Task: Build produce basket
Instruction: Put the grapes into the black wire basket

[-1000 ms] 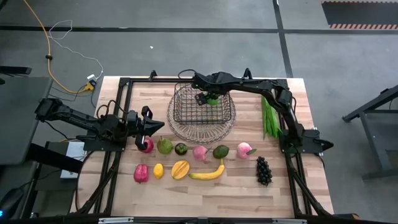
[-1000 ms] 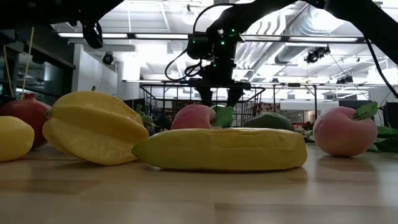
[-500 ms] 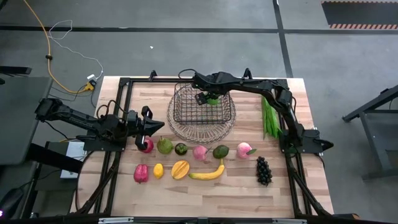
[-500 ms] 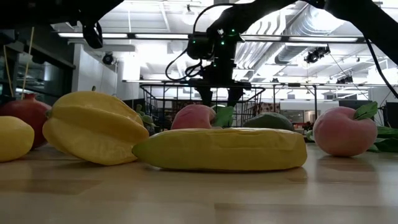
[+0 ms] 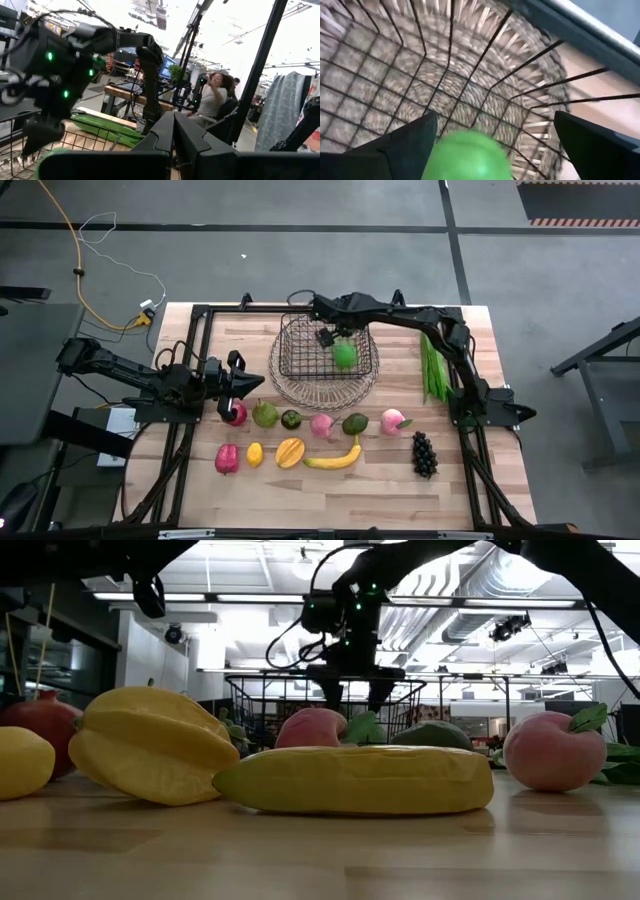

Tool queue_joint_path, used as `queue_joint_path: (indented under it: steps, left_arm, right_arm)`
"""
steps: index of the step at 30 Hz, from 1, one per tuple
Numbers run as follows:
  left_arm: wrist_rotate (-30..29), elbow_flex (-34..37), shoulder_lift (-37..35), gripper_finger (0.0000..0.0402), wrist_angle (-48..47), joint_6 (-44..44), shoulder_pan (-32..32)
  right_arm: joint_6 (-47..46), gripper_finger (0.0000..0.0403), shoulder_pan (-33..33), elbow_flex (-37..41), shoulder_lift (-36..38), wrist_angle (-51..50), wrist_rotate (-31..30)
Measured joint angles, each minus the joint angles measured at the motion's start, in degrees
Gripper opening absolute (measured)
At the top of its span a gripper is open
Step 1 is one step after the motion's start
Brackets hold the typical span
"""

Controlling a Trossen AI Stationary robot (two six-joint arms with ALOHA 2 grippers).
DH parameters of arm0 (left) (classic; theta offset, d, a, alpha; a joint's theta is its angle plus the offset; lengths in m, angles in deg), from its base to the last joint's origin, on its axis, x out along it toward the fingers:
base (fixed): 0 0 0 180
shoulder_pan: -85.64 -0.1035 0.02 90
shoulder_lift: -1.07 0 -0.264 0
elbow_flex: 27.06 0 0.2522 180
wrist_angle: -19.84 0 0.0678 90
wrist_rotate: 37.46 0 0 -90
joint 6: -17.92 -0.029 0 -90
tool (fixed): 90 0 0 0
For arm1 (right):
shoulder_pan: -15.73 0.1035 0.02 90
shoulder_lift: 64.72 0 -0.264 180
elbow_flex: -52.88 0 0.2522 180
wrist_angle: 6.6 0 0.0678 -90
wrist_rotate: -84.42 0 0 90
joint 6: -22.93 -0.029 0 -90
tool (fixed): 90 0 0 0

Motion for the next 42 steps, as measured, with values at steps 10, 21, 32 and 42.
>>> queue_joint_path:
  steps: [10,21,32,42]
  left_arm:
    - [-0.02,0.02,-0.02,0.0,-0.21,-0.1,-0.02]
    - [0.66,0.02,-0.02,0.0,-1.27,-0.07,0.0]
    - [0.66,0.02,-0.01,0.0,-1.29,-0.08,-0.02]
    - [-1.29,0.02,0.0,0.0,-1.27,-0.1,-0.02]
  right_arm:
    - [7.44,0.0388,5.42,-1.68,8.82,-5.33,-14.55]
    - [12.55,0.0388,18.29,32.5,34.33,18.33,-18.08]
    - [21.5,0.0388,32.64,74.44,58.22,73.4,-17.92]
    - [22.52,0.0388,33.31,83.52,63.93,83.46,-18.14]
